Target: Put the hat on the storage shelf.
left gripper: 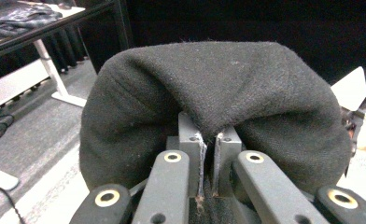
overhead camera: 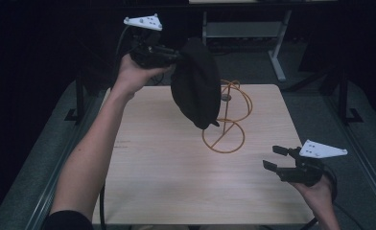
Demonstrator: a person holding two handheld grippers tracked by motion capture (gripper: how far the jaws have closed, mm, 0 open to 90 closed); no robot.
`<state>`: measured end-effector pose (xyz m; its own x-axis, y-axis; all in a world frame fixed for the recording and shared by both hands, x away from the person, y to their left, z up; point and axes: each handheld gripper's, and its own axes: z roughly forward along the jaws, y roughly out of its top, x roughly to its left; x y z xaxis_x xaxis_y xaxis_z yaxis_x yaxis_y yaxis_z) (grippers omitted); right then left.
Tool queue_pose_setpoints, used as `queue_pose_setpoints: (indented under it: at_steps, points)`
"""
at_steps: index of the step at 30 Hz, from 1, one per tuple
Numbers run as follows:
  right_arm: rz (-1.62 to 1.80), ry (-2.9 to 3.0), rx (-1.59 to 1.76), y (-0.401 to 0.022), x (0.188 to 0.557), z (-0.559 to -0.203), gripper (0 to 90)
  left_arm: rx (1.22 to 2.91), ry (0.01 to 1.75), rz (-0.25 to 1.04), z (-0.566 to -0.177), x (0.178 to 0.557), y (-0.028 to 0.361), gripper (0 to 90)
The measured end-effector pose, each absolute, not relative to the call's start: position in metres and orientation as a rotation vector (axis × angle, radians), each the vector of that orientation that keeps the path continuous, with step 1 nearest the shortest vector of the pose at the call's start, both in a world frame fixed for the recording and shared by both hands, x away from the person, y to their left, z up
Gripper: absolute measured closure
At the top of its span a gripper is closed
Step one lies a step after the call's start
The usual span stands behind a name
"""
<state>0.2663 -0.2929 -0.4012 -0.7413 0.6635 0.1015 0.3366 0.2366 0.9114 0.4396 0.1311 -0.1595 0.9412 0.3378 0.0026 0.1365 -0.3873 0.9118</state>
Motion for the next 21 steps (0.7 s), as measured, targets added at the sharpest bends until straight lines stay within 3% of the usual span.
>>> queue_pose_setpoints:
  at_steps: [21]
  points:
    - [1.58,2.177,0.961,-0.299,0.268,-0.408,31.6,1.903,0.424,0.19,-0.173,0.462,0.054,84.8]
